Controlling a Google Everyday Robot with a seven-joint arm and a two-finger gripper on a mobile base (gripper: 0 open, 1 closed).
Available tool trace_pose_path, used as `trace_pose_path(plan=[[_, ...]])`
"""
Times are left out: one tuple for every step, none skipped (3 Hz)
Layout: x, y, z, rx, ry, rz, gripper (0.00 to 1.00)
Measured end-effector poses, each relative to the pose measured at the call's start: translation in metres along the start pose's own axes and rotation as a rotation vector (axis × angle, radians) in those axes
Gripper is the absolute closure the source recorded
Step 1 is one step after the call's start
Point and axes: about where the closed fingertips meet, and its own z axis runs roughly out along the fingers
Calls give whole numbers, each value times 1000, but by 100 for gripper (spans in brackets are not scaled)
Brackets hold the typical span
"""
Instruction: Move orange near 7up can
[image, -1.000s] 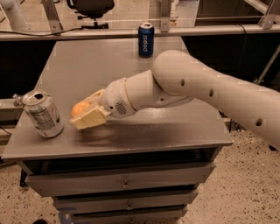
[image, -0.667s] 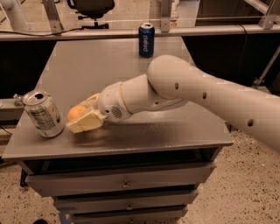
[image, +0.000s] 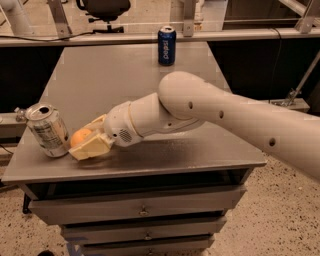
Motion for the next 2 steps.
trace_pose_path(plan=[[4, 0, 2, 11, 14, -12, 61], [5, -1, 3, 14, 21, -21, 38]])
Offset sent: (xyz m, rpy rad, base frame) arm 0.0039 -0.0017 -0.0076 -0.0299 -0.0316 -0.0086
